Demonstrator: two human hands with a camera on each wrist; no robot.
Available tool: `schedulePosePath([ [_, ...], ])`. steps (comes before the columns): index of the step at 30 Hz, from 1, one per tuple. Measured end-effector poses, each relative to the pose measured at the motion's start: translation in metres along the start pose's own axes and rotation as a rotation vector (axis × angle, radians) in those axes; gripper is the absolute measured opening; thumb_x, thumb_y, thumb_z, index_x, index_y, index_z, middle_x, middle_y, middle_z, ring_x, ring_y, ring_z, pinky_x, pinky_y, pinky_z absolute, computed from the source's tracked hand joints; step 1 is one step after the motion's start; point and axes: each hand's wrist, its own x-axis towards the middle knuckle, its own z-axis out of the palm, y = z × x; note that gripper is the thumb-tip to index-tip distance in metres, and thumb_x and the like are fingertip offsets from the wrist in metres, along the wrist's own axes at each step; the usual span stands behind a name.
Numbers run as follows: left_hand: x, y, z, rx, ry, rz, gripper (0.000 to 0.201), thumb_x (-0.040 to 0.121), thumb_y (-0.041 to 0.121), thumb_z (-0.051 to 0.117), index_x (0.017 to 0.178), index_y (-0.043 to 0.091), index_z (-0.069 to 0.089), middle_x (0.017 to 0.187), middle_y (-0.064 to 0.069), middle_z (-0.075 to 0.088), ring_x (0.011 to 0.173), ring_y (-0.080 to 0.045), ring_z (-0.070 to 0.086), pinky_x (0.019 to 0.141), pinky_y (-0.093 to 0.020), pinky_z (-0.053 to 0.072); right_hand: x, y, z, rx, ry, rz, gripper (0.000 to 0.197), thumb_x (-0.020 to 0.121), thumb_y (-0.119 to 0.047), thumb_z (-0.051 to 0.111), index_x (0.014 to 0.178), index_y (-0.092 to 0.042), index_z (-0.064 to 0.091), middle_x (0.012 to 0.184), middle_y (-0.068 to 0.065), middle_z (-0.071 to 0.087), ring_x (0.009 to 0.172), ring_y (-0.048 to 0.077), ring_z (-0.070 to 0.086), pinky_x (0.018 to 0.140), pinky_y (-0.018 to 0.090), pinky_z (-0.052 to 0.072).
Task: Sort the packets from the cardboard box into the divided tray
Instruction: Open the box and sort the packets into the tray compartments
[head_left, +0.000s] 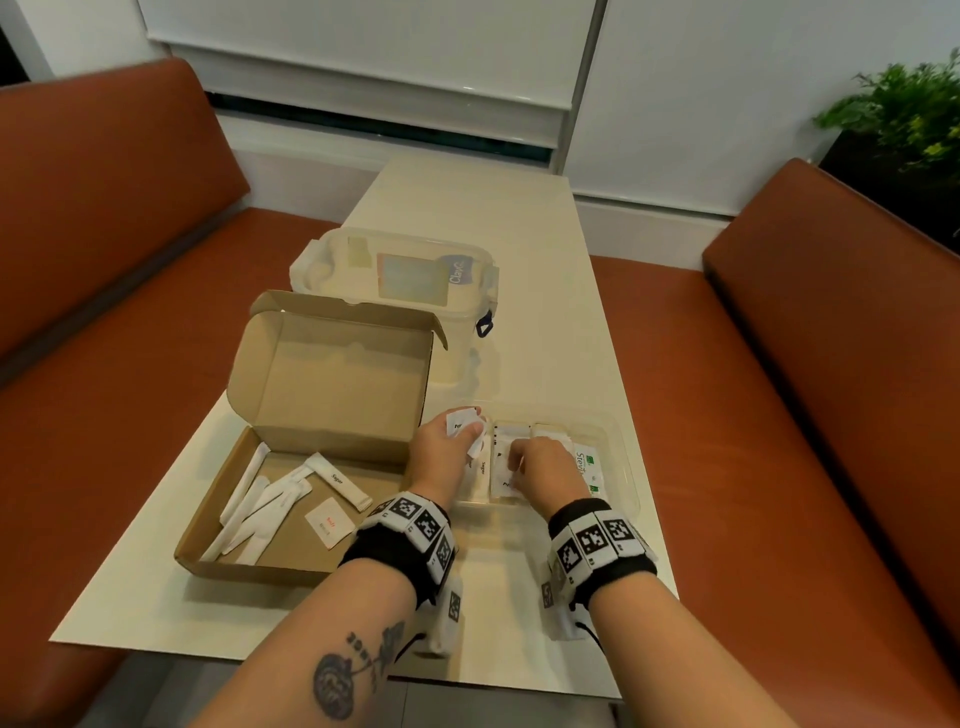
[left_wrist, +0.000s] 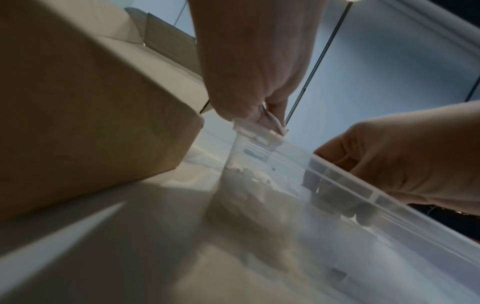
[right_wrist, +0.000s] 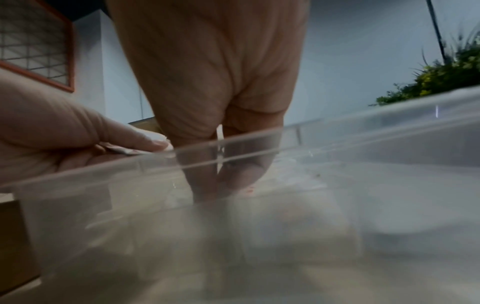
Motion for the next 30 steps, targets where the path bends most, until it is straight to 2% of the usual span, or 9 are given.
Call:
schedulePosePath([
  [5, 0.002, -0.004, 0.0, -0.006, -0.006, 0.003, 0.014, 0.084, 0.021, 0.068, 0.086, 0.035, 0.07, 0.081, 0.011, 0.071, 0.069, -0.01, 0.064, 0.058, -0.023, 0.048, 0.0, 0.002, 0.003, -0.037, -0.003, -0.008, 0.017, 0.086, -0.001, 0.05, 0.085, -0.006, 0.067, 0.094, 0.01, 0.065, 0.085, 0.024, 0.06, 0.072, 0.024, 0.041],
  [8, 0.003, -0.006, 0.001, 0.001, -0.019, 0.009, 0.014, 0.083, 0.023, 0.069, 0.083, 0.037, 0.068, 0.084, 0.01, 0.071, 0.075, -0.014, 0.066, 0.065, -0.027, 0.054, -0.002, 0.003, 0.007, -0.072, 0.033, -0.02, 0.02, 0.087, 0.0, 0.044, 0.082, -0.009, 0.061, 0.092, 0.01, 0.058, 0.077, 0.021, 0.049, 0.074, 0.028, 0.042],
  [11, 0.003, -0.006, 0.0, -0.012, -0.033, 0.015, 0.014, 0.084, 0.019, 0.068, 0.09, 0.032, 0.07, 0.082, 0.011, 0.07, 0.074, -0.011, 0.065, 0.06, -0.024, 0.051, -0.004, 0.002, 0.008, -0.092, 0.06, -0.029, 0.017, 0.089, -0.002, 0.042, 0.083, -0.011, 0.055, 0.091, 0.01, 0.053, 0.076, 0.019, 0.044, 0.073, 0.029, 0.041],
  [14, 0.002, -0.005, 0.0, -0.015, -0.043, 0.015, 0.02, 0.084, 0.018, 0.068, 0.081, 0.037, 0.068, 0.082, 0.012, 0.07, 0.077, -0.011, 0.066, 0.063, -0.025, 0.054, -0.003, 0.001, 0.007, -0.094, 0.067, -0.027, 0.015, 0.091, -0.004, 0.041, 0.093, -0.007, 0.055, 0.095, 0.013, 0.056, 0.076, 0.019, 0.043, 0.071, 0.029, 0.039],
  [18, 0.002, -0.004, -0.001, -0.045, -0.047, -0.003, 0.024, 0.085, 0.013, 0.068, 0.079, 0.036, 0.068, 0.083, 0.008, 0.071, 0.078, -0.014, 0.067, 0.066, -0.026, 0.056, -0.001, 0.0, 0.008, -0.082, 0.047, -0.014, 0.013, 0.087, -0.002, 0.043, 0.082, -0.014, 0.041, 0.087, 0.01, 0.051, 0.074, 0.021, 0.045, 0.066, 0.028, 0.036],
  [21, 0.002, -0.002, -0.001, -0.06, -0.071, -0.012, 0.023, 0.085, 0.012, 0.068, 0.08, 0.034, 0.068, 0.082, 0.008, 0.071, 0.078, -0.013, 0.067, 0.067, -0.027, 0.056, 0.003, -0.001, 0.007, -0.091, 0.038, -0.005, 0.013, 0.089, -0.002, 0.041, 0.09, -0.009, 0.053, 0.098, 0.014, 0.06, 0.083, 0.027, 0.055, 0.071, 0.03, 0.041],
  [24, 0.0, -0.001, -0.003, -0.076, -0.094, -0.028, 0.023, 0.085, 0.011, 0.067, 0.079, 0.033, 0.07, 0.079, 0.011, 0.071, 0.073, -0.007, 0.067, 0.059, -0.022, 0.055, 0.005, -0.003, 0.006, -0.087, 0.023, 0.002, 0.016, 0.09, -0.003, 0.041, 0.094, -0.007, 0.056, 0.098, 0.013, 0.06, 0.089, 0.028, 0.058, 0.074, 0.032, 0.044],
  [26, 0.0, 0.001, -0.003, -0.094, -0.108, -0.042, 0.021, 0.086, 0.012, 0.066, 0.081, 0.031, 0.071, 0.079, 0.01, 0.071, 0.073, -0.006, 0.066, 0.055, -0.019, 0.052, 0.005, -0.004, 0.006, -0.043, 0.055, 0.005, 0.006, 0.089, -0.008, 0.048, 0.086, -0.013, 0.05, 0.092, 0.009, 0.057, 0.08, 0.023, 0.053, 0.07, 0.031, 0.042],
  [30, 0.001, 0.006, -0.002, -0.142, -0.14, -0.093, 0.016, 0.093, 0.023, 0.057, 0.089, 0.027, 0.072, 0.088, 0.002, 0.071, 0.079, -0.01, 0.065, 0.056, -0.018, 0.05, 0.002, -0.011, 0.002, 0.383, 0.232, 0.06, 0.023, 0.092, -0.029, 0.054, 0.078, -0.011, 0.054, 0.072, 0.002, 0.058, 0.067, 0.018, 0.053, 0.064, 0.031, 0.046],
])
